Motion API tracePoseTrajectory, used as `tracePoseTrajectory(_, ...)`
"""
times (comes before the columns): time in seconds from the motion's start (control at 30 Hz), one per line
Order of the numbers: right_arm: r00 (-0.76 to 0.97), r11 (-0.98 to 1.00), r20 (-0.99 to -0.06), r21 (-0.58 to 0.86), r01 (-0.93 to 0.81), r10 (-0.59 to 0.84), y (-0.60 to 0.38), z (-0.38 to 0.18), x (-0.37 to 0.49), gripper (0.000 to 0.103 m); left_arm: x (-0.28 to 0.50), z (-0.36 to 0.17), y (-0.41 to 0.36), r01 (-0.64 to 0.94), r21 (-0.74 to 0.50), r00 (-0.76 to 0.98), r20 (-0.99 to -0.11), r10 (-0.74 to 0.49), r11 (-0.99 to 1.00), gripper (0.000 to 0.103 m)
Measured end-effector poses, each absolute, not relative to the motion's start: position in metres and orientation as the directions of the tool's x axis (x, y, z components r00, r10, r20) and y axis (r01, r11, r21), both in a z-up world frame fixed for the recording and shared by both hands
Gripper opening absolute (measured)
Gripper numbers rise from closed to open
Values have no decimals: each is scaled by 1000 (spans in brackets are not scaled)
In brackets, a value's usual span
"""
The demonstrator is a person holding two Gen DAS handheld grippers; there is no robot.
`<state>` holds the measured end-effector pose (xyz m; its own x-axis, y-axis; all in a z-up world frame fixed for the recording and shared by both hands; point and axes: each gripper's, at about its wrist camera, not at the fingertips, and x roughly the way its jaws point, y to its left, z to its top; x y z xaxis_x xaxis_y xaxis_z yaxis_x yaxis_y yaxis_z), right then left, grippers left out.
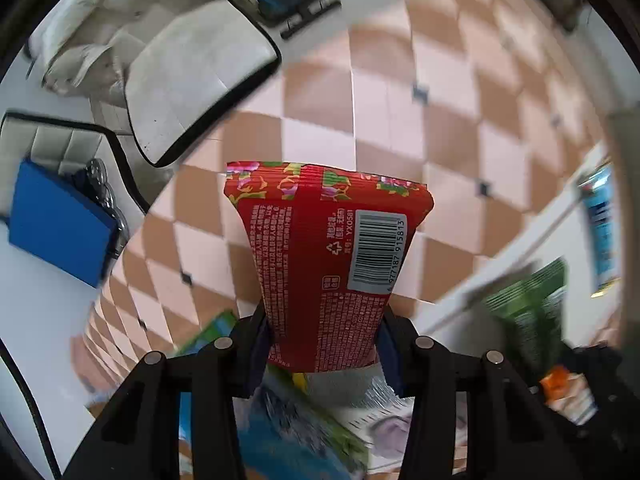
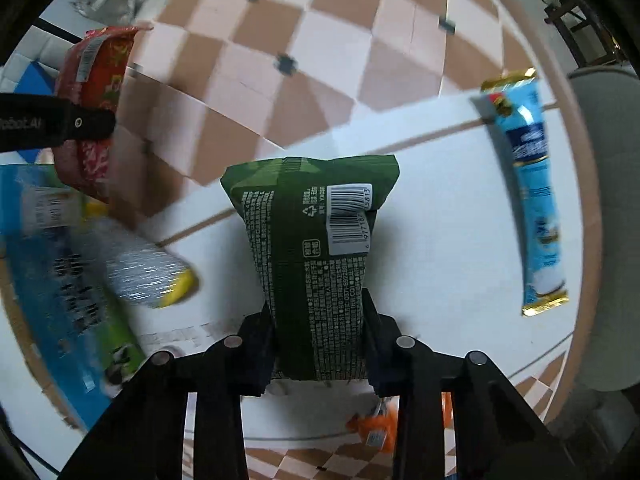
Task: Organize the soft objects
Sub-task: 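Grasp the red snack pack with left tool while right tool grasps the green pack, then lower both snack packs into the box beside the ONMAX bag and release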
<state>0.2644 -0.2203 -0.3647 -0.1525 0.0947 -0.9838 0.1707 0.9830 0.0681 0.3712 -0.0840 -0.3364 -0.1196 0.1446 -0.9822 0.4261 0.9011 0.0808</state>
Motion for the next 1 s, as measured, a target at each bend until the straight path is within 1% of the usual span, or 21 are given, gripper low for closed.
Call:
tracePoseTrajectory(0.1, -75, 984, -988, 122, 134, 133, -205, -317, 261, 38, 366, -283, -59, 342, 19, -59, -997, 42, 940, 43)
tracePoseTrajectory(0.23, 2, 979, -981, 195, 53, 195, -176, -261, 245, 38, 337, -221, -8, 247, -2, 53, -998, -16, 969, 43)
tracePoseTrajectory(0.33, 7, 970, -970, 242, -27, 242, -136, -234, 237, 38, 310, -192, 46, 157, 3, 104, -994, -14, 988, 43)
tracePoseTrajectory(0.43, -7, 959, -964, 265, -104, 266, -92, -227, 234, 38, 286, -185, 103, 65, 36, 111, -993, 29, 997, 43)
tracePoseTrajectory(0.53, -48, 947, -960, 281, -156, 277, -46, -233, 222, 38, 264, -201, 159, -43, 51, 63, -997, 54, 998, 43)
tracePoseTrajectory(0.63, -92, 940, -956, 292, -175, 280, -9, -249, 222, 38, 243, -232, 202, -136, 42, -17, -999, 40, 990, 43)
tracePoseTrajectory(0.73, -150, 940, -951, 295, -172, 271, 24, -274, 221, 38, 224, -278, 226, -193, -7, -118, -993, -31, 981, 43)
tracePoseTrajectory(0.87, -211, 948, -948, 273, -164, 237, 42, -309, 223, 38, 211, -327, 239, -263, -76, -205, -970, -133, 962, 43)
tracePoseTrajectory(1.0, -257, 956, -946, 244, -165, 197, 55, -337, 220, 38, 203, -359, 241, -292, -128, -261, -943, -208, 948, 43)
